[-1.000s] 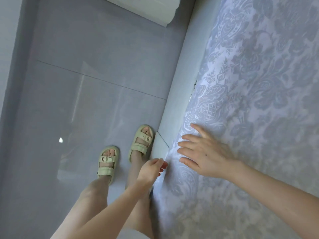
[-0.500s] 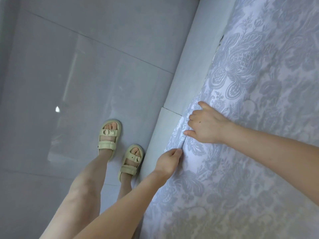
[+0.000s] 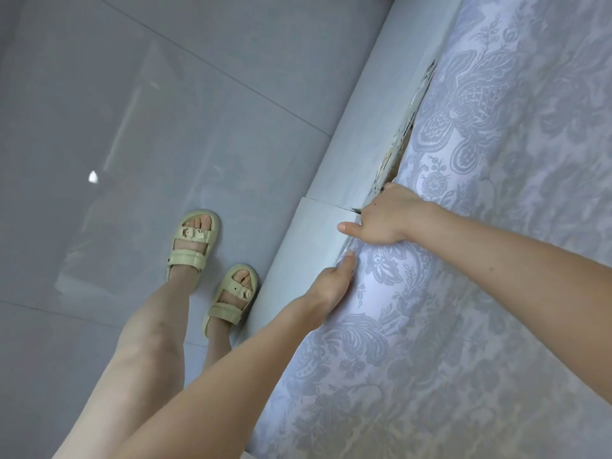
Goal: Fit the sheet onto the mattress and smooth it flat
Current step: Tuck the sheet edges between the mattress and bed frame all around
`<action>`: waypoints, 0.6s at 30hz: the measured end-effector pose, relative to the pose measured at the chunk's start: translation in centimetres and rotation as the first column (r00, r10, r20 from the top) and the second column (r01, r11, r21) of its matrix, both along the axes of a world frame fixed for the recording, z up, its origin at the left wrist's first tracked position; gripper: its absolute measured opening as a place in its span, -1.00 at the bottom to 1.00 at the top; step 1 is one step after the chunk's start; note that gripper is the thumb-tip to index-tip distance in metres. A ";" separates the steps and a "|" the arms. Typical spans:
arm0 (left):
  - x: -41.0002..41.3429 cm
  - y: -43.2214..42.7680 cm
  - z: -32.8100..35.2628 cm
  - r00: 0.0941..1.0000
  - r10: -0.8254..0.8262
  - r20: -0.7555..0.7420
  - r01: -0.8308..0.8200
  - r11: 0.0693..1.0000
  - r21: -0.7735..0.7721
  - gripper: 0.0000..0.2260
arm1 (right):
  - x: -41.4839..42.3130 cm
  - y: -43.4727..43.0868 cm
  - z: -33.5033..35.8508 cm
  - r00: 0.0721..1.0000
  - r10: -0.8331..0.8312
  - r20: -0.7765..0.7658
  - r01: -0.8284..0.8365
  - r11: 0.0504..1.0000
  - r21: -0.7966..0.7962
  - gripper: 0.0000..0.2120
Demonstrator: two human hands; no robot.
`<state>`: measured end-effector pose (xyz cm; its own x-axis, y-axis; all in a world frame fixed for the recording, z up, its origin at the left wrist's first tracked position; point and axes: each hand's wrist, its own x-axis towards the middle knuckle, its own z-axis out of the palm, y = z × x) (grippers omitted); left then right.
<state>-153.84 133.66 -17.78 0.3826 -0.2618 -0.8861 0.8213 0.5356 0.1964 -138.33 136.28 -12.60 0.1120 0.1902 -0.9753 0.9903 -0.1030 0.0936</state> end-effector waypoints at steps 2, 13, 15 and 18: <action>0.0 0.4 -0.1 0.999 0.027 -0.018 -0.028 0.995 -0.092 -0.41 | 0.0 0.2 -1.2 1.000 0.009 0.029 -0.008 0.999 -0.038 -0.27; 0.5 3.5 -1.0 0.967 -0.240 0.086 0.209 0.940 0.268 -0.45 | -1.3 -0.5 -3.0 0.988 0.141 0.065 -0.135 0.987 -0.084 -0.25; -0.3 3.9 -1.6 0.997 -0.044 0.063 0.034 0.987 0.155 -0.50 | -1.2 -0.7 -2.3 0.997 0.053 0.048 -0.057 0.994 0.089 -0.28; -0.9 3.3 -1.7 0.993 0.114 0.025 -0.112 0.991 -0.075 -0.51 | -1.1 -1.6 -1.7 0.998 0.050 0.028 -0.056 0.950 0.308 -0.31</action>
<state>-154.78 136.93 -19.53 0.4384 -0.2796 -0.8542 0.7493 0.6385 0.1756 -139.47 134.72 -14.29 0.1118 0.4880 -0.8656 0.9934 -0.0772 0.0848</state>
